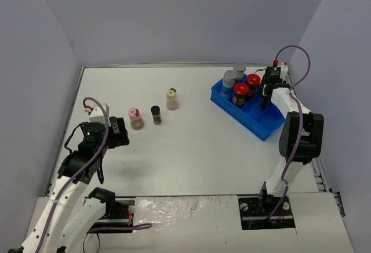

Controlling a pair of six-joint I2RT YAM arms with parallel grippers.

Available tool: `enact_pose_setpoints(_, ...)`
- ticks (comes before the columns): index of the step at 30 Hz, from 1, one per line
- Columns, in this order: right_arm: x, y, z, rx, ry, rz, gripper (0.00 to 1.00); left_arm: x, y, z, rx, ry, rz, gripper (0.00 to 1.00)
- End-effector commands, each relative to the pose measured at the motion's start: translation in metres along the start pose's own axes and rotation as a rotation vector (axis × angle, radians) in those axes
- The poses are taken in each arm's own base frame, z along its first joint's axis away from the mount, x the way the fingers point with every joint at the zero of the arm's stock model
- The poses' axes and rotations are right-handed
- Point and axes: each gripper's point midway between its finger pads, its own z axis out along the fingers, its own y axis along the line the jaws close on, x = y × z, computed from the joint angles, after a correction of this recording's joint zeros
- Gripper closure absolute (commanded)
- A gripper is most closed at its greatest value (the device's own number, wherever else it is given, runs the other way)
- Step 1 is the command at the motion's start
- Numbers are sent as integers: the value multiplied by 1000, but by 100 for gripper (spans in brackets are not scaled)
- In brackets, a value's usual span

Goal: Organize the condiment bottles

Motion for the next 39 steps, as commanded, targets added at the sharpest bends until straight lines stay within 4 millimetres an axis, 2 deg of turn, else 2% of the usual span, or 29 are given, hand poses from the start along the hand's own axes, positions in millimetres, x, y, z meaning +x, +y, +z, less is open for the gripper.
enact_pose_setpoints(1,-59,3,-38,-48,-158,57,38,-21,-2,1,6,-67,-4,3)
enact_pose_setpoints(4,-77,8,-69,-106,-198,67,28,-21,-2,1,6,-70,-3,3)
enact_pose_setpoints(8,-98,33,-124,-211,-282,16,19,-22,-1,0,2,-75,-3,3)
enact_pose_setpoints(12,-98,92,-179,-375,-341,-108,10,-23,1,-1,-4,-84,-7,3)
enact_pose_setpoints(17,-62,182,-231,-622,-343,-281,3,-23,3,0,-11,-82,-11,3)
enact_pose_setpoints(19,-47,208,-238,-676,-335,-335,2,-23,3,0,-12,-82,-13,3)
enact_pose_setpoints(20,-30,236,-251,-743,-331,-395,2,-24,4,-1,-16,-84,-14,3)
enact_pose_setpoints(21,-17,256,-253,-786,-314,-436,2,-24,5,-1,-20,-87,-15,3)
enact_pose_setpoints(22,3,279,-267,-862,-302,-497,2,-25,6,-2,-21,-91,-18,3)
enact_pose_setpoints(23,3,279,-268,-863,-302,-498,2,-25,6,-2,-24,-92,-18,3)
enact_pose_setpoints(24,31,308,-265,-895,-271,-572,2,-25,7,-3,-28,-96,-18,3)
enact_pose_setpoints(25,33,315,-277,-925,-284,-582,2,-25,7,-4,-27,-99,-20,3)
enact_pose_setpoints(26,50,330,-270,-934,-255,-610,2,-26,8,-4,-30,-103,-21,3)
enact_pose_setpoints(28,68,361,-282,-987,-266,-631,2,-28,10,-5,-36,-111,-27,3)
enact_pose_setpoints(30,89,382,-275,-1002,-250,-661,3,-27,9,-4,-34,-106,-26,3)
enact_pose_setpoints(34,104,415,-274,-1037,-274,-667,3,-27,9,-3,-36,-100,-27,3)
enact_pose_setpoints(35,114,421,-267,-1038,-259,-677,2,-27,10,-4,-40,-101,-27,3)
enact_pose_setpoints(39,132,438,-257,-1048,-241,-675,3,-26,14,-4,-59,-103,-28,3)
